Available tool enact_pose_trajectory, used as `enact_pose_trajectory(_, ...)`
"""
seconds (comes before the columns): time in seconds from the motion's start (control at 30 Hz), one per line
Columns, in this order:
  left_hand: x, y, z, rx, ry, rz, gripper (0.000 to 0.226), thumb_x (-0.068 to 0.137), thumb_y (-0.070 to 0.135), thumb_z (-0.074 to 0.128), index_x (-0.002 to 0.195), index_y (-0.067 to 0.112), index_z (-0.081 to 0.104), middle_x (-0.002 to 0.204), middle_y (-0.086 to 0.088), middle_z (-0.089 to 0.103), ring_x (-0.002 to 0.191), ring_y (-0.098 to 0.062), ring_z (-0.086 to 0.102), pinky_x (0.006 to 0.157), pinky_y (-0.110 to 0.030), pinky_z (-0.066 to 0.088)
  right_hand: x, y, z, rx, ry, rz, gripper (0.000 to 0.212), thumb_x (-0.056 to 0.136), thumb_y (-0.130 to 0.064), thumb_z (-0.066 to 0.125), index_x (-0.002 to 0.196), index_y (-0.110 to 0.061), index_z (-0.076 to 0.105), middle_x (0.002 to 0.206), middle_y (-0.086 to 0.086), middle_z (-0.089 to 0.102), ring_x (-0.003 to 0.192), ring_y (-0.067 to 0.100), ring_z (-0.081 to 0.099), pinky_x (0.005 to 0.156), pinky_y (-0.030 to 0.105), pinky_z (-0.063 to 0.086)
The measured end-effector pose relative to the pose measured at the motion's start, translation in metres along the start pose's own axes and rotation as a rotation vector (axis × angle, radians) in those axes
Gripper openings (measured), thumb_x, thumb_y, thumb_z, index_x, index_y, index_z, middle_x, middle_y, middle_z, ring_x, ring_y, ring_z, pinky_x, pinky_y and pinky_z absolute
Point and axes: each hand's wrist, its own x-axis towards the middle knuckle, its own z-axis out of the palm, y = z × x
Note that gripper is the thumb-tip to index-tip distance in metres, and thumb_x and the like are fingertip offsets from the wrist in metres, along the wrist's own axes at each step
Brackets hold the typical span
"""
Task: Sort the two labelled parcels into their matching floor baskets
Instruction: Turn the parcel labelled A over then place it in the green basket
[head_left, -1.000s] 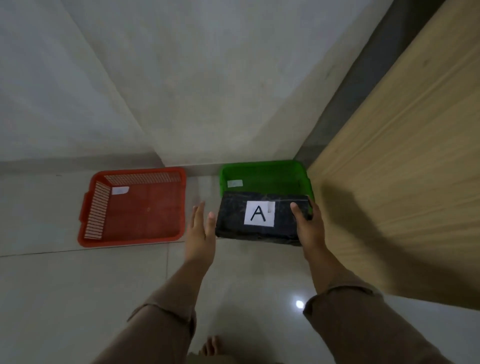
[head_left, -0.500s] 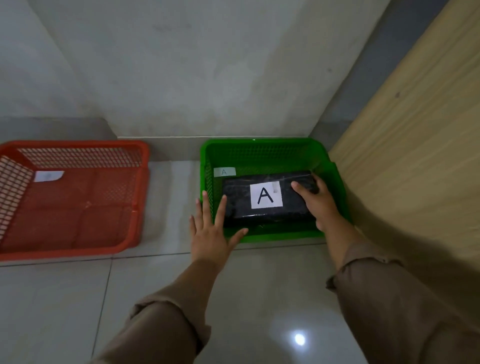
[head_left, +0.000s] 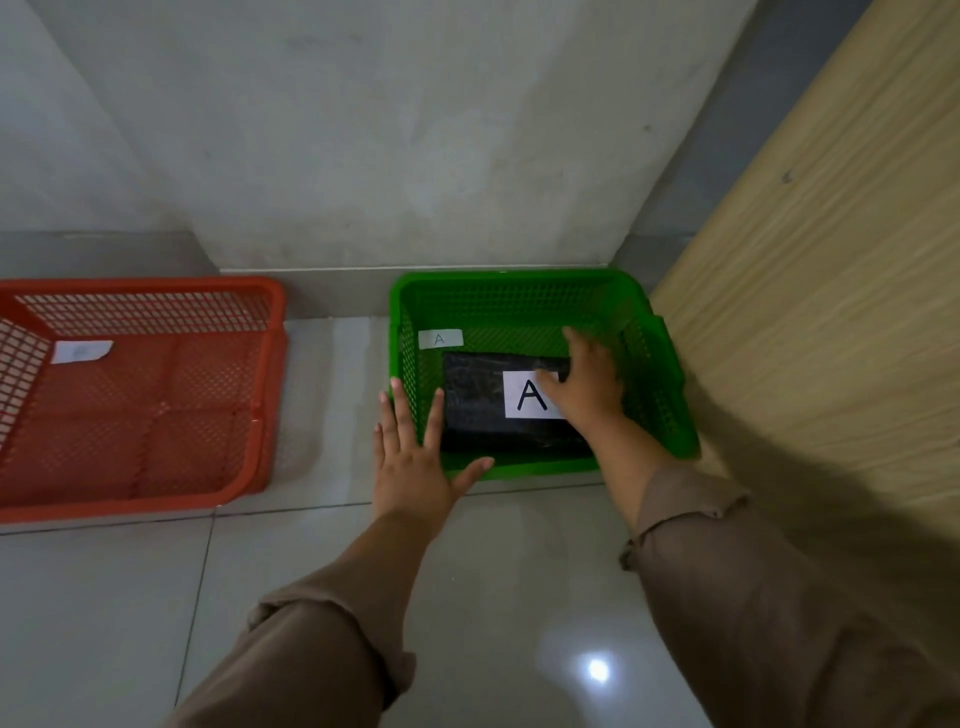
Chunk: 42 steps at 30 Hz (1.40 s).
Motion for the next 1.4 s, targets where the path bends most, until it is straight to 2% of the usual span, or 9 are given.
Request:
enact_pose_trajectory(0.07,-0.001,0.0,0.0,-0.002,-0.002,-0.002,0.096,0.054,0.082,-0.019,0.134,0.03,-0.032,0.137,-0.014,-0.043,0.133,-0.029,-0.033,0.114,-0.041,-0.01,-0.005,-0.017,0.012,-0.096,-0.217,-0.063,0.092,0.072,-0.062,0.065,0.145,-0.038,0.014,0.159,0.007,0.006,0.143,0.042,-0.005,0.106,0.074,0.003)
enact_pose_trajectory(0.13,-0.001,0.0,0.001,-0.006,-0.005,-0.006,0.101,0.047,0.083,-0.028,0.133,0.031,-0.032,0.136,-0.012,-0.044,0.135,-0.029,-0.032,0.115,-0.042,-0.009,-0.008,-0.025,0.022,-0.176,-0.355,-0.064,0.104,0.061,-0.074,0.064,0.143,-0.047,0.007,0.16,0.003,-0.009,0.139,0.046,-0.02,0.1,0.079,-0.003)
enact_pose_trajectory(0.3,0.001,-0.001,0.002,-0.029,-0.008,-0.018,0.103,0.044,0.083,-0.031,0.133,0.031,-0.032,0.137,-0.012,-0.044,0.141,-0.032,-0.024,0.115,-0.043,-0.008,-0.005,-0.02,0.018,-0.237,-0.435,-0.089,0.108,0.055,-0.073,0.069,0.141,-0.052,0.007,0.16,0.002,-0.01,0.137,0.048,-0.025,0.099,0.082,-0.003)
enact_pose_trajectory(0.63,0.002,-0.003,0.003,-0.013,0.01,-0.021,0.103,0.047,0.083,-0.03,0.135,0.03,-0.027,0.139,-0.011,-0.041,0.141,-0.032,-0.022,0.113,-0.041,-0.01,-0.01,0.004,-0.002,-0.271,-0.444,-0.093,0.106,0.058,-0.065,0.074,0.141,-0.051,0.01,0.16,0.001,-0.001,0.139,0.048,-0.018,0.099,0.083,0.006)
enact_pose_trajectory(0.9,0.001,-0.006,0.006,0.012,0.03,-0.015,0.101,0.051,0.082,-0.029,0.136,0.028,-0.026,0.139,-0.012,-0.041,0.142,-0.032,-0.02,0.114,-0.042,-0.01,-0.007,-0.003,-0.01,-0.272,-0.51,-0.105,0.103,0.062,-0.054,0.078,0.144,-0.045,0.015,0.159,0.007,0.003,0.139,0.05,-0.016,0.105,0.076,0.008)
enact_pose_trajectory(1.1,0.001,-0.008,0.008,0.005,0.044,-0.014,0.099,0.053,0.082,-0.026,0.137,0.029,-0.025,0.14,-0.012,-0.04,0.142,-0.032,-0.02,0.115,-0.043,-0.006,-0.01,0.0,-0.008,-0.305,-0.542,-0.108,0.102,0.066,-0.058,0.073,0.143,-0.048,0.006,0.16,0.003,-0.01,0.137,0.049,-0.023,0.102,0.079,0.007)
enact_pose_trajectory(1.27,0.001,-0.013,0.011,-0.013,0.066,-0.021,0.092,0.058,0.083,-0.02,0.136,0.035,-0.027,0.142,-0.007,-0.039,0.134,-0.024,-0.03,0.113,-0.047,-0.008,-0.02,0.008,-0.002,-0.274,-0.45,-0.114,0.109,0.065,-0.063,0.07,0.142,-0.048,-0.006,0.157,0.005,-0.022,0.137,0.047,-0.025,0.1,0.08,0.002)
enact_pose_trajectory(1.33,-0.003,-0.013,0.001,-0.017,0.051,-0.028,0.089,0.058,0.083,-0.022,0.135,0.038,-0.027,0.144,-0.004,-0.037,0.134,-0.022,-0.03,0.112,-0.048,-0.011,-0.029,0.005,-0.006,-0.257,-0.373,-0.102,0.099,0.073,-0.066,0.059,0.144,-0.044,-0.006,0.158,0.006,-0.018,0.139,0.045,-0.022,0.102,0.077,-0.001)
enact_pose_trajectory(1.4,-0.012,-0.011,-0.02,-0.066,0.025,-0.038,0.084,0.061,0.082,-0.018,0.136,0.044,-0.021,0.146,0.002,-0.034,0.136,-0.018,-0.028,0.112,-0.048,-0.012,-0.041,-0.008,-0.018,-0.237,-0.251,-0.081,0.078,0.086,-0.061,0.044,0.146,-0.038,-0.001,0.16,0.007,-0.009,0.142,0.04,-0.017,0.105,0.073,0.0)
